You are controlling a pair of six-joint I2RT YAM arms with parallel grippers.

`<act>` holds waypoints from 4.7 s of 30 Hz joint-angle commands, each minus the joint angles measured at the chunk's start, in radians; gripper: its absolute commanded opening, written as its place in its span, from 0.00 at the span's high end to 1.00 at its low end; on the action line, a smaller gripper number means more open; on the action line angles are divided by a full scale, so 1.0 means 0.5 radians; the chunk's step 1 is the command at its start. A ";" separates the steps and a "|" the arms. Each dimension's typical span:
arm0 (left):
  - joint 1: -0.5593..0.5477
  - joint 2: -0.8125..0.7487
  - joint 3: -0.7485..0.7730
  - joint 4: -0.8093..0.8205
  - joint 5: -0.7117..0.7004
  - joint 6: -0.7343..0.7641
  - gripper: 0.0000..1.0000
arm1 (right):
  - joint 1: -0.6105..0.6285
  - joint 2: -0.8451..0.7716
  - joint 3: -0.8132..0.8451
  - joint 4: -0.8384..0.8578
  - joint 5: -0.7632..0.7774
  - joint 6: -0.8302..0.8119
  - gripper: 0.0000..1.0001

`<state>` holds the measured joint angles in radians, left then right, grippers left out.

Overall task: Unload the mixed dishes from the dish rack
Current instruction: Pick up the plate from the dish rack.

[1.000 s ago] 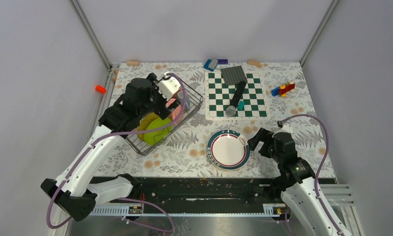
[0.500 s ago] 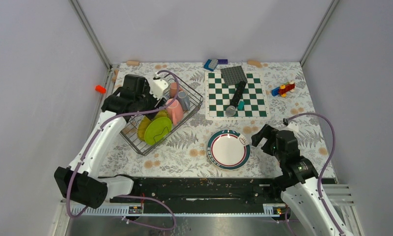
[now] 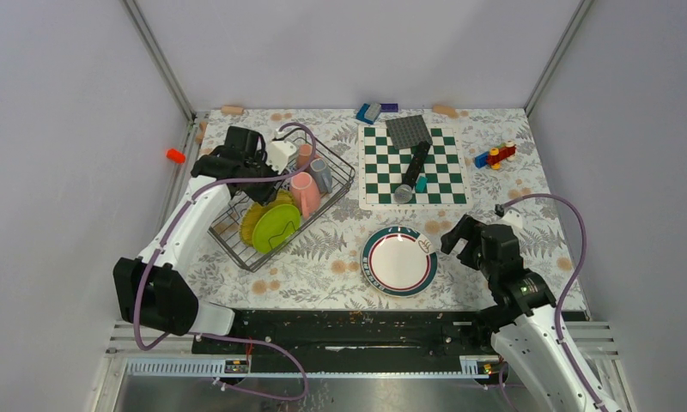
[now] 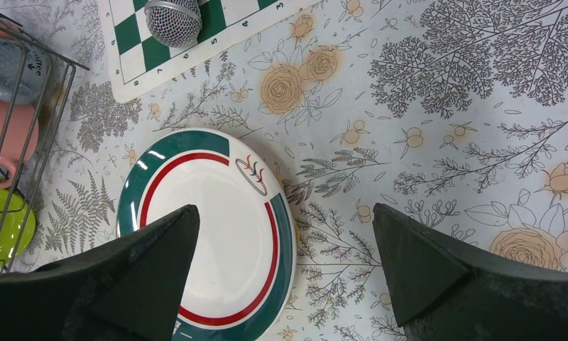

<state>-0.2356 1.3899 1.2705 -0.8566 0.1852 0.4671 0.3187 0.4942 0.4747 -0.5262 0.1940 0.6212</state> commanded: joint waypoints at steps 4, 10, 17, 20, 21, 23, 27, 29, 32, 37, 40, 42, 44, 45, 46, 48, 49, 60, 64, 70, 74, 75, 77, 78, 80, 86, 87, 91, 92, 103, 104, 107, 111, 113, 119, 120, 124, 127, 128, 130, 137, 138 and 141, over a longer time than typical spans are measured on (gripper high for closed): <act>0.026 0.015 -0.002 0.057 0.107 0.058 0.68 | 0.007 -0.055 0.070 -0.007 0.095 -0.021 0.01; 0.028 0.093 -0.001 0.069 0.137 0.059 0.79 | 0.007 -0.102 0.073 -0.049 0.114 -0.006 0.00; 0.026 0.112 0.016 0.033 0.153 0.099 0.89 | 0.007 -0.114 0.083 -0.064 0.144 0.004 0.00; 0.026 0.092 0.027 0.005 0.188 0.145 1.00 | 0.007 -0.091 0.093 -0.063 0.136 -0.008 0.00; 0.026 0.083 0.035 -0.010 0.193 0.161 1.00 | 0.008 -0.087 0.097 -0.062 0.127 -0.009 0.00; 0.026 0.055 0.044 -0.028 0.198 0.190 1.00 | 0.007 -0.086 0.098 -0.066 0.117 -0.014 0.00; 0.020 -0.031 0.044 -0.054 0.196 0.267 1.00 | 0.009 -0.126 0.090 -0.072 0.100 -0.015 0.00; 0.005 -0.079 0.049 -0.058 0.167 0.283 1.00 | 0.007 -0.159 0.088 -0.076 0.097 -0.016 0.00; -0.037 -0.184 0.047 0.007 0.082 0.310 1.00 | 0.008 -0.243 0.070 -0.081 0.066 -0.010 0.00; -0.104 -0.283 0.017 0.109 0.014 0.350 1.00 | 0.007 -0.332 0.051 -0.100 0.048 0.000 0.00; -0.141 -0.350 -0.004 0.187 -0.104 0.355 1.00 | 0.007 -0.391 0.047 -0.111 0.042 0.000 0.00; -0.170 -0.394 -0.034 0.271 -0.256 0.367 1.00 | 0.007 -0.415 0.045 -0.111 0.036 0.000 0.01; -0.175 -0.453 -0.059 0.330 -0.355 0.399 1.00 | 0.007 -0.431 0.040 -0.114 0.032 -0.006 0.00; -0.178 -0.481 -0.062 0.352 -0.410 0.411 1.00 | 0.007 -0.436 0.040 -0.113 0.032 -0.008 0.00; -0.179 -0.512 -0.061 0.370 -0.449 0.419 1.00 | 0.007 -0.441 0.041 -0.110 0.031 -0.011 0.01; -0.179 -0.571 -0.067 0.438 -0.502 0.421 1.00 | 0.007 -0.447 0.030 -0.093 0.032 -0.015 0.00; -0.184 -0.591 -0.078 0.485 -0.562 0.412 1.00 | 0.007 -0.455 0.019 -0.074 0.026 -0.017 0.00; -0.210 -0.813 -0.110 1.134 -0.891 0.167 1.00 | 0.007 -0.503 -0.053 0.123 -0.072 -0.020 0.00; -0.210 -0.945 -0.162 1.463 -0.850 -0.068 1.00 | 0.007 -0.502 -0.103 0.226 -0.088 0.018 0.01; -0.213 -1.076 -0.168 1.612 -0.586 -0.559 1.00 | 0.007 -0.521 -0.172 0.344 -0.125 0.068 0.01; -0.213 -1.108 -0.170 1.749 -0.363 -0.910 1.00 | 0.007 -0.570 -0.271 0.576 -0.198 0.071 0.00; -0.211 -1.097 -0.171 1.795 -0.294 -1.008 1.00 | 0.007 -0.580 -0.286 0.616 -0.216 0.058 0.01; -0.216 -1.056 -0.152 1.855 -0.161 -1.157 1.00 | 0.007 -0.604 -0.298 0.648 -0.262 0.014 0.00; -0.215 -1.024 -0.136 1.863 -0.092 -1.228 1.00 | 0.007 -0.615 -0.304 0.651 -0.280 -0.006 0.00; -0.219 -0.930 -0.110 1.901 0.050 -1.379 1.00 | 0.007 -0.651 -0.338 0.673 -0.319 -0.043 0.00; -0.273 -0.656 -0.081 2.290 0.376 -1.925 1.00 | 0.007 -0.772 -0.444 0.748 -0.331 -0.064 0.00; -0.283 -0.626 -0.092 2.353 0.407 -2.001 1.00 | 0.007 -0.790 -0.459 0.760 -0.335 -0.060 0.00; -0.342 -0.596 -0.263 2.578 0.464 -2.205 1.00 | 0.007 -0.841 -0.495 0.782 -0.369 -0.020 0.00; -0.373 -0.611 -0.322 2.580 0.450 -2.205 1.00 | 0.007 -0.850 -0.501 0.784 -0.375 -0.012 0.00; -0.619 -0.648 -0.943 2.322 0.776 -1.950 1.00 | 0.007 -0.684 -0.600 1.183 -0.750 0.138 0.00; -0.637 -0.646 -0.988 2.321 0.795 -1.936 1.00 | 0.007 -0.634 -0.615 1.274 -0.819 0.164 0.00; -0.700 -0.644 -1.133 2.324 0.812 -1.875 1.00 | 0.007 -0.435 -0.650 1.554 -1.065 0.233 0.01; -0.734 -0.604 -1.279 2.451 0.775 -1.926 1.00 | 0.007 -0.130 -0.664 1.906 -1.351 0.316 0.00; -0.735 -0.546 -1.278 2.452 0.863 -1.915 1.00 | 0.007 0.034 -0.655 2.027 -1.476 0.353 0.00; -0.748 -0.395 -1.323 2.677 1.112 -2.050 1.00 | 0.007 0.273 -0.644 2.215 -1.645 0.393 0.02; -0.752 -0.382 -1.324 2.702 1.131 -2.062 1.00 | 0.008 0.299 -0.636 2.227 -1.673 0.394 0.03; -0.762 -0.354 -1.316 2.677 1.098 -2.043 1.00 | 0.007 0.362 -0.630 2.290 -1.756 0.413 0.11; -0.768 -0.326 -1.296 2.657 1.099 -2.031 1.00 | 0.008 0.403 -0.642 2.352 -1.790 0.432 0.21; -0.769 -0.316 -1.286 2.640 1.100 -2.023 1.00 | 0.007 0.413 -0.640 2.360 -1.803 0.439 0.24; -0.774 -0.300 -1.275 2.628 1.118 -2.015 1.00 | 0.007 0.438 -0.638 2.375 -1.829 0.443 0.30; -0.799 -0.272 -1.240 2.646 1.183 -2.005 1.00 | 0.007 0.467 -0.637 2.404 -1.870 0.464 0.46; -0.805 -0.267 -1.236 2.655 1.189 -2.005 1.00 | 0.009 0.474 -0.637 2.404 -1.872 0.463 0.48; -0.817 -0.251 -1.215 2.659 1.234 -2.008 1.00 | 0.013 0.495 -0.627 2.410 -1.905 0.468 0.53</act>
<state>-0.6331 1.2613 0.6029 0.3691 0.7326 -0.5323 0.3187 0.7303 0.1425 0.6193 -0.7086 0.8505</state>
